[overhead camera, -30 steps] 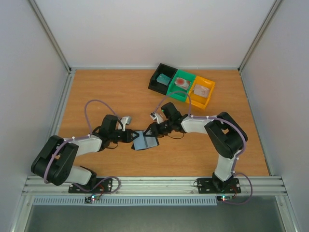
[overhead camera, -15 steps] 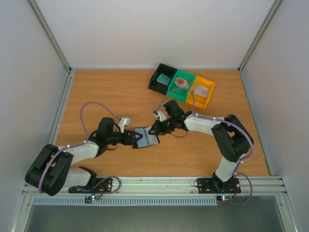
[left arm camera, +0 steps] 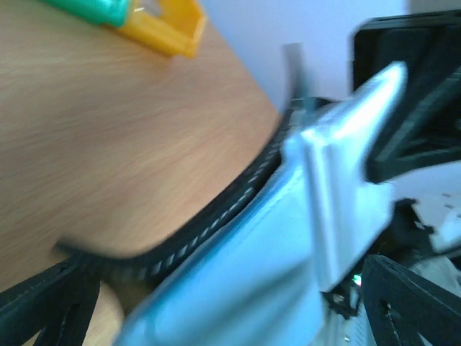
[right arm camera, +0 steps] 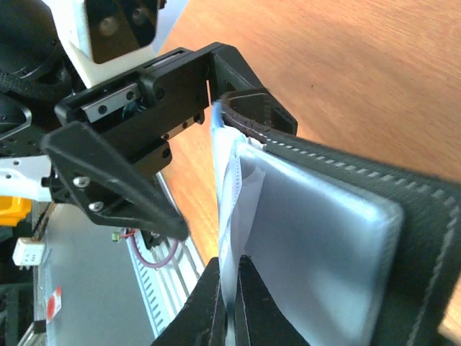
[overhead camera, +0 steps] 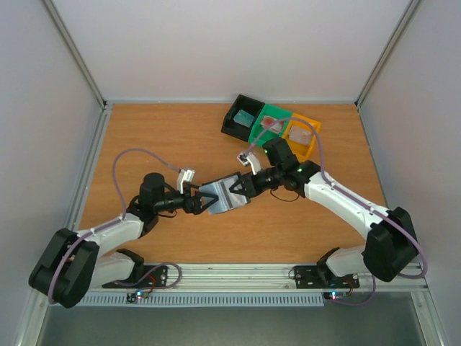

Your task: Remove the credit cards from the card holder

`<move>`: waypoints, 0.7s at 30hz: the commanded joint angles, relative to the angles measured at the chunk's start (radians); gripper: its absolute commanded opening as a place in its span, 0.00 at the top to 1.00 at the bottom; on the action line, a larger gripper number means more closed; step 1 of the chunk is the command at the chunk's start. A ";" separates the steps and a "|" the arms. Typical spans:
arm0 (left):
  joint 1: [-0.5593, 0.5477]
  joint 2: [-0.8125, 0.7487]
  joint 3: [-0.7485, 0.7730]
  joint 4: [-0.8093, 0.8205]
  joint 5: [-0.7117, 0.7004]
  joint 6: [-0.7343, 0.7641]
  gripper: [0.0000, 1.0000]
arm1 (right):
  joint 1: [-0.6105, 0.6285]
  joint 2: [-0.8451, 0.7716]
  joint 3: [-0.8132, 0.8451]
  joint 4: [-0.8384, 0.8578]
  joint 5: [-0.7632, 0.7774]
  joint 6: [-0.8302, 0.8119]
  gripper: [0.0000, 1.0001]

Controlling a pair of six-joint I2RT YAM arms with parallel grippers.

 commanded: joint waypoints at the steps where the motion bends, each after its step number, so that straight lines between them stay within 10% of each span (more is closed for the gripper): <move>1: -0.032 -0.058 0.009 0.215 0.168 -0.008 0.01 | 0.001 -0.061 0.059 -0.110 -0.022 -0.117 0.99; 13: -0.041 -0.144 0.072 0.310 0.171 0.099 0.05 | -0.035 -0.187 0.111 -0.042 -0.164 -0.164 0.99; 21: -0.068 -0.153 0.082 0.356 0.122 0.062 0.92 | -0.035 -0.196 0.102 -0.016 -0.181 -0.163 0.99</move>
